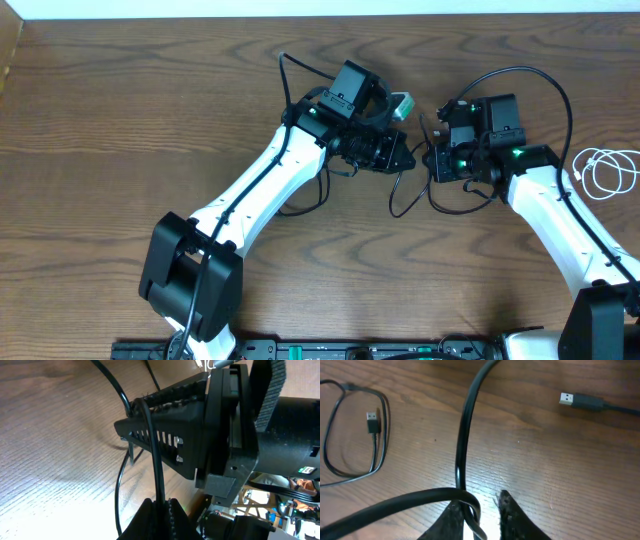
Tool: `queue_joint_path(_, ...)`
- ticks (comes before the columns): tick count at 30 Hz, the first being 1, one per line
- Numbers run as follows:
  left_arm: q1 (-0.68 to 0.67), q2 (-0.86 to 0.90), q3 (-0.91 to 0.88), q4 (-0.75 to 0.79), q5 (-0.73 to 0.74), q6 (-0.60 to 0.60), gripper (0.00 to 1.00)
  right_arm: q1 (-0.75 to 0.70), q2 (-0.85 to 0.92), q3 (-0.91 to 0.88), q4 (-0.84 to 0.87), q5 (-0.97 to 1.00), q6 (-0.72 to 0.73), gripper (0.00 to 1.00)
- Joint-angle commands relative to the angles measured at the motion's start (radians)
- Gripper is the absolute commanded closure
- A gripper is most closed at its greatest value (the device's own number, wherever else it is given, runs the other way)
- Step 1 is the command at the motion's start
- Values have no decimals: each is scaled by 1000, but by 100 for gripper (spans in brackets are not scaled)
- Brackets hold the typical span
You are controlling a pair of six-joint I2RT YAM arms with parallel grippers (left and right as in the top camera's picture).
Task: Untangle cables
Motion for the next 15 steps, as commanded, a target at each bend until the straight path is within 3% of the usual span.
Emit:
queue_joint_path(1, 1, 3, 6, 3, 25, 17, 93, 7, -1, -3, 2, 19, -8, 87)
queue_joint_path(4, 1, 3, 6, 3, 24, 17, 92, 7, -1, -3, 1, 19, -8, 99)
queue_joint_path(9, 2, 3, 6, 3, 10, 18, 92, 8, -1, -3, -5, 19, -8, 99)
queue_joint_path(15, 2, 3, 6, -28, -309, 18, 92, 6, -1, -3, -110, 60, -8, 99)
